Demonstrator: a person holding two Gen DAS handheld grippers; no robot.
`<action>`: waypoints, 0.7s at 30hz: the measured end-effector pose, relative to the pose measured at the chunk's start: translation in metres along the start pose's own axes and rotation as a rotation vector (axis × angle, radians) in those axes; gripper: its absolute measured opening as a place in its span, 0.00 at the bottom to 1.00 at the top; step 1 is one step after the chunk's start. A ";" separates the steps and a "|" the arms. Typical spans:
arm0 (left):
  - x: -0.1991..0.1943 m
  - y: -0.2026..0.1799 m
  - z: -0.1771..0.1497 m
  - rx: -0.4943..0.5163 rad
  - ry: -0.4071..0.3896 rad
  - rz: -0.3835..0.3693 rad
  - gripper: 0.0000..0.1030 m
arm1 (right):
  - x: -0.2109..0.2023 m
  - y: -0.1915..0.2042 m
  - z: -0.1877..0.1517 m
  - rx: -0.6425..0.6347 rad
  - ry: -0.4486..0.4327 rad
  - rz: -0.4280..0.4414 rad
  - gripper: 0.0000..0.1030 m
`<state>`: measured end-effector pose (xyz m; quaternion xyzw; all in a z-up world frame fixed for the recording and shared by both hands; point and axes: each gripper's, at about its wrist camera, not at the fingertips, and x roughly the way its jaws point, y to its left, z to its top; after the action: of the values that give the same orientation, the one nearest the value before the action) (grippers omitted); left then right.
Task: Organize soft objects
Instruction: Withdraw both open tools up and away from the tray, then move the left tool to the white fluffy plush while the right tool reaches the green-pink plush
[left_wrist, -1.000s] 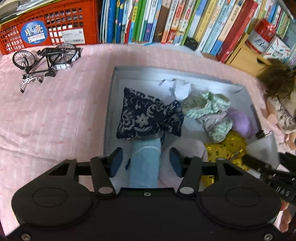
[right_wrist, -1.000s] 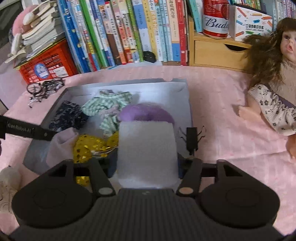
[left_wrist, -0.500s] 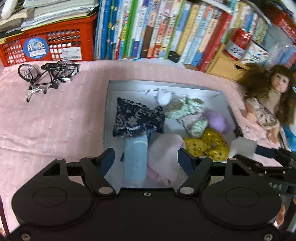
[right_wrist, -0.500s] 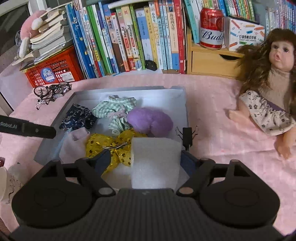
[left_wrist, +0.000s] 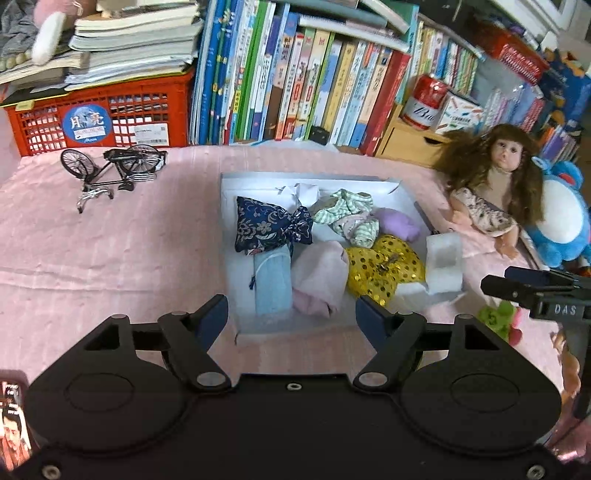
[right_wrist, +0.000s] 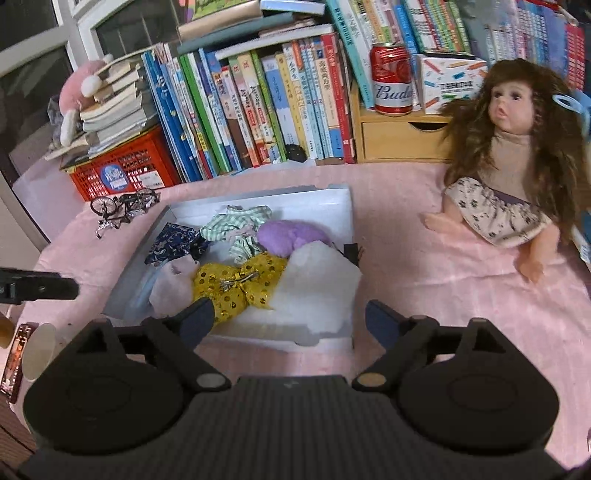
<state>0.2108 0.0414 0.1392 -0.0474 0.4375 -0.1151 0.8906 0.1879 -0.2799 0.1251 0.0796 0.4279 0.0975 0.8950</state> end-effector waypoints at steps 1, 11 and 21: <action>-0.006 0.003 -0.004 0.002 -0.009 0.002 0.73 | -0.004 -0.001 -0.002 0.002 -0.004 -0.002 0.92; -0.069 0.042 -0.061 0.022 -0.155 0.062 0.80 | -0.056 -0.018 -0.044 0.028 -0.262 -0.113 0.92; -0.086 0.096 -0.115 -0.111 -0.223 0.106 0.75 | -0.066 -0.039 -0.081 0.056 -0.367 -0.217 0.92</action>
<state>0.0844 0.1580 0.1171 -0.0858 0.3435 -0.0377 0.9345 0.0881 -0.3290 0.1154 0.0742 0.2665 -0.0275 0.9606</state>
